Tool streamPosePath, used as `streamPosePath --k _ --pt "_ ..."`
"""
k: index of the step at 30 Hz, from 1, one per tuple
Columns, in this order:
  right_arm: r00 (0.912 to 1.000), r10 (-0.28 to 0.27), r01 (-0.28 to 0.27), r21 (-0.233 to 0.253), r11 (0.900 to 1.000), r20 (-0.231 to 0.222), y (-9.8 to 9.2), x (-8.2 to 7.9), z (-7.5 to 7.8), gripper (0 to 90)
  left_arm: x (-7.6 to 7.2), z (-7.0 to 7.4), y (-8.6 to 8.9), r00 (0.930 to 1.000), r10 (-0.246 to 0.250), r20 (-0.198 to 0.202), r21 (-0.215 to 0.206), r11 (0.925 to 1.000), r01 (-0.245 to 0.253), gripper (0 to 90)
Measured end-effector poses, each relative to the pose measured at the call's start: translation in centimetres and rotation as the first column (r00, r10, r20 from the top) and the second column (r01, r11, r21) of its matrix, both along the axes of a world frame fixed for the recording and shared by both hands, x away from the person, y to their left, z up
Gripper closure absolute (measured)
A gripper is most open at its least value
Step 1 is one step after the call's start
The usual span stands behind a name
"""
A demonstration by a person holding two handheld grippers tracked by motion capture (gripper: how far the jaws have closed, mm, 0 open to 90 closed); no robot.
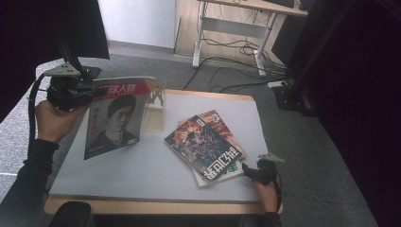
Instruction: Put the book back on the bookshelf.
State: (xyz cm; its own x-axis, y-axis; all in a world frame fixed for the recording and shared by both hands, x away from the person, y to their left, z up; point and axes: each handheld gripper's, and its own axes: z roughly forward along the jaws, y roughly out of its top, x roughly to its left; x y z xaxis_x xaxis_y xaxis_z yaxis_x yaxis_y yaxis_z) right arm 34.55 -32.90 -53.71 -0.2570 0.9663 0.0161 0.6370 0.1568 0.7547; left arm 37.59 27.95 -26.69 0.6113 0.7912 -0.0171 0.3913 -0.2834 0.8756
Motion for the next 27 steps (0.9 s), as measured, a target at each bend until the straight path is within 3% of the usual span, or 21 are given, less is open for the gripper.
streamPosePath --k 13,20,27 --pt "1.0000 0.000 0.000 0.002 1.000 0.000 0.0 0.0 0.0 15.4 0.1 0.8 2.4 0.9970 0.077 0.001 -0.006 0.9970 -0.077 86.7" --pt "1.0000 -0.001 0.001 0.003 1.000 0.000 0.0 0.0 0.0 15.4 0.1 0.7 4.5 0.9892 0.147 0.000 -0.010 0.9891 -0.147 86.7" --pt "1.0000 0.002 -0.002 0.002 1.000 0.000 0.0 0.0 0.0 15.4 0.8 0.4 4.9 0.9838 0.179 0.000 -0.019 0.9836 -0.179 86.7"
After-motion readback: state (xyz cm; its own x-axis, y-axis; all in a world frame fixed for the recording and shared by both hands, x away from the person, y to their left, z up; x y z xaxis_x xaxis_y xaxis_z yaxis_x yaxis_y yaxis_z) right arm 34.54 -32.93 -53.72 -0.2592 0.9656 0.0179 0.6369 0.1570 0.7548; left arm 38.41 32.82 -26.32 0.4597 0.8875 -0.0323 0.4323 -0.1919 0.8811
